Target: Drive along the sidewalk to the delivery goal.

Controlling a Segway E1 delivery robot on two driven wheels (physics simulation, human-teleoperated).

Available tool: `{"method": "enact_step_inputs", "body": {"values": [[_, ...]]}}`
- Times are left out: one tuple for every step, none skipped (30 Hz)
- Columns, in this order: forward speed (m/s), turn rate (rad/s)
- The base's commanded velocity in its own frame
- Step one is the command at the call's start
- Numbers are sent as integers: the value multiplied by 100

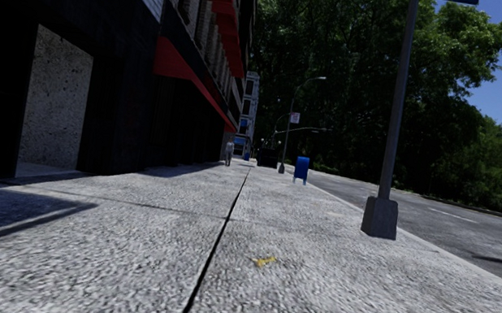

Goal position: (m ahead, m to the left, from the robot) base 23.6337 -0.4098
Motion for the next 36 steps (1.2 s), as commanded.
{"method": "enact_step_inputs", "body": {"values": [[200, 0], [200, 0], [200, 0], [200, 0], [200, 0], [200, 0], [200, 0], [200, 0], [200, 0], [200, 0], [200, 0], [200, 0], [200, 0], [200, 0], [200, 0], [200, 0], [200, 0], [200, 0], [200, 0], [200, 0], [200, 0], [200, 0], [200, 0], [200, 0], [200, 0], [200, 0], [200, 0], [200, 0], [200, 0], [200, 0], [200, 0], [200, 0], [200, 0], [200, 0], [200, 0], [200, 0]]}}
